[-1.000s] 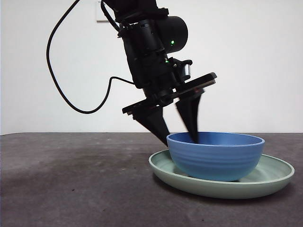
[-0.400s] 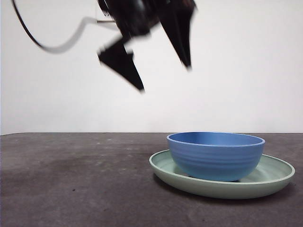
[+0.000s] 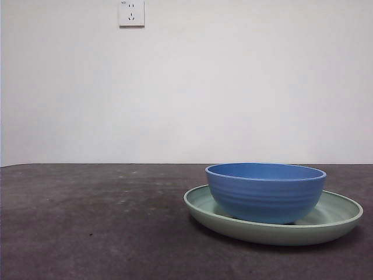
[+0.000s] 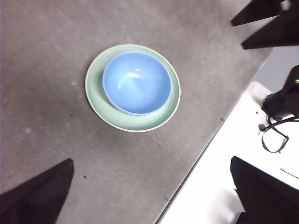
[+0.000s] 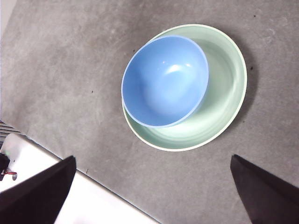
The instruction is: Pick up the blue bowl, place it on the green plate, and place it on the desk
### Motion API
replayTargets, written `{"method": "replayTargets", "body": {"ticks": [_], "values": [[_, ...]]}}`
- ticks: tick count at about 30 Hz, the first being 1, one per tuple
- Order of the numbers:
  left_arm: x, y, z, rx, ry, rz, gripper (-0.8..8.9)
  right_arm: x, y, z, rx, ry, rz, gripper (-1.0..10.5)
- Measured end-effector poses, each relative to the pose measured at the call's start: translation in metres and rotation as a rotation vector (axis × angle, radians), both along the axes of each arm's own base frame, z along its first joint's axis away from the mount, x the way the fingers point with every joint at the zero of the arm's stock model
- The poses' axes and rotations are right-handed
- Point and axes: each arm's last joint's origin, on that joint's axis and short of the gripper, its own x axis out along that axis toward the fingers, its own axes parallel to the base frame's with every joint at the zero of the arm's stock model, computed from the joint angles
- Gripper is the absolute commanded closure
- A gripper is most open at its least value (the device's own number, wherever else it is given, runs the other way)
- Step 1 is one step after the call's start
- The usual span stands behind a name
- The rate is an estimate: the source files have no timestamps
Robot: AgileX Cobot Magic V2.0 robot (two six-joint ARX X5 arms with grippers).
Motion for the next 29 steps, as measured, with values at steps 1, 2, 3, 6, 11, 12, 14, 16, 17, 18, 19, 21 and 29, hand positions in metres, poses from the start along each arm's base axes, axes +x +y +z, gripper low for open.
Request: {"method": "replayTargets", "body": {"ticks": [1, 2, 3, 6, 11, 12, 14, 16, 17, 18, 19, 21, 29], "values": [[-0.009, 0.008, -0.001, -0.016, -0.026, -0.002, 2.21, 0.000, 0.000, 0.000, 0.000, 0.003, 0.000, 3.4], [-0.016, 0.015, -0.003, -0.027, -0.046, -0.005, 2.21, 0.000, 0.000, 0.000, -0.001, 0.005, 0.001, 3.4], [-0.024, 0.022, -0.006, -0.037, -0.063, -0.009, 2.21, -0.001, 0.000, -0.001, -0.001, 0.009, 0.002, 3.4], [-0.045, 0.041, -0.021, -0.053, -0.089, -0.013, 2.21, -0.001, 0.000, -0.001, -0.003, 0.009, 0.004, 3.4], [-0.069, 0.064, -0.052, -0.120, -0.154, 0.007, 2.22, -0.002, 0.000, -0.001, -0.004, 0.019, 0.004, 3.4], [-0.074, 0.068, -0.058, -0.137, -0.167, 0.011, 2.22, -0.002, 0.000, -0.001, -0.004, 0.020, 0.004, 3.4], [-0.082, 0.075, -0.070, -0.167, -0.187, 0.019, 2.21, -0.002, 0.000, -0.001, -0.004, 0.022, 0.004, 3.4], [-0.088, 0.081, -0.080, -0.174, -0.193, 0.020, 2.21, -0.002, 0.000, -0.001, -0.004, 0.018, 0.004, 3.4], [-0.090, 0.082, -0.084, -0.171, -0.190, 0.020, 2.22, -0.001, 0.000, -0.001, -0.005, 0.013, 0.003, 3.5], [-0.091, 0.083, -0.089, -0.166, -0.185, 0.020, 2.21, -0.001, 0.000, -0.001, -0.008, 0.007, 0.001, 3.7], [-0.091, 0.083, -0.090, -0.164, -0.182, 0.020, 2.22, 0.000, 0.000, -0.001, -0.015, 0.005, -0.005, 3.7], [-0.091, 0.083, -0.090, -0.166, -0.185, 0.020, 2.21, 0.002, -0.001, -0.002, -0.028, 0.011, -0.019, 3.7], [-0.092, 0.084, -0.090, -0.169, -0.188, 0.021, 2.21, 0.027, -0.003, -0.017, -0.126, 0.132, -0.089, 3.7]]}}
